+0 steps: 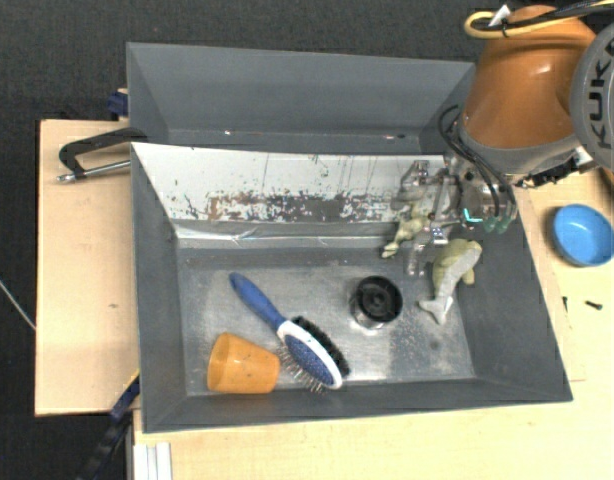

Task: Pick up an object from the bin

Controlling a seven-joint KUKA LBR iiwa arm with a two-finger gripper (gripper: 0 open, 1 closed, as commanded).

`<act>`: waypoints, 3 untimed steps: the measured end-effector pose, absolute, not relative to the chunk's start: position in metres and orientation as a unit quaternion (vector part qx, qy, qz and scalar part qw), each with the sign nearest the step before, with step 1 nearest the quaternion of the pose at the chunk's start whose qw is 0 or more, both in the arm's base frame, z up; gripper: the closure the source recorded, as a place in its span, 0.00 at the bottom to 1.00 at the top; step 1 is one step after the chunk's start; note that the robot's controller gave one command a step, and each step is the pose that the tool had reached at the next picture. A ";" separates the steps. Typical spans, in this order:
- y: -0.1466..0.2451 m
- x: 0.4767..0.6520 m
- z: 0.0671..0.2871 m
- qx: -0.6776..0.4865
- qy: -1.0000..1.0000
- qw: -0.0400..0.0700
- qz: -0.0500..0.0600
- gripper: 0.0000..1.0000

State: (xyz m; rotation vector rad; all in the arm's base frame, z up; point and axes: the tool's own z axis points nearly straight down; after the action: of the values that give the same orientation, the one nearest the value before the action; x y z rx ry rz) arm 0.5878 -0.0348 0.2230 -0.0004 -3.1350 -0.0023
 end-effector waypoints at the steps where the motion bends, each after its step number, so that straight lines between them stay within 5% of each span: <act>1: 0.006 0.602 0.089 0.036 -0.999 0.000 -0.001 0.00; 2: -0.052 0.565 0.082 0.051 -0.999 -0.005 -0.002 0.00; 3: -0.049 0.563 0.081 0.054 -0.999 0.000 -0.002 1.00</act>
Offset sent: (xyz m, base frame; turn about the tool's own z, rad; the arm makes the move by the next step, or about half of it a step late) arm 0.0129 0.0388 -0.1339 -0.0704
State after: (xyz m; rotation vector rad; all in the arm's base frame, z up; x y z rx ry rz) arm 0.5631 -0.0494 0.0813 0.1699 -3.1364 -0.0049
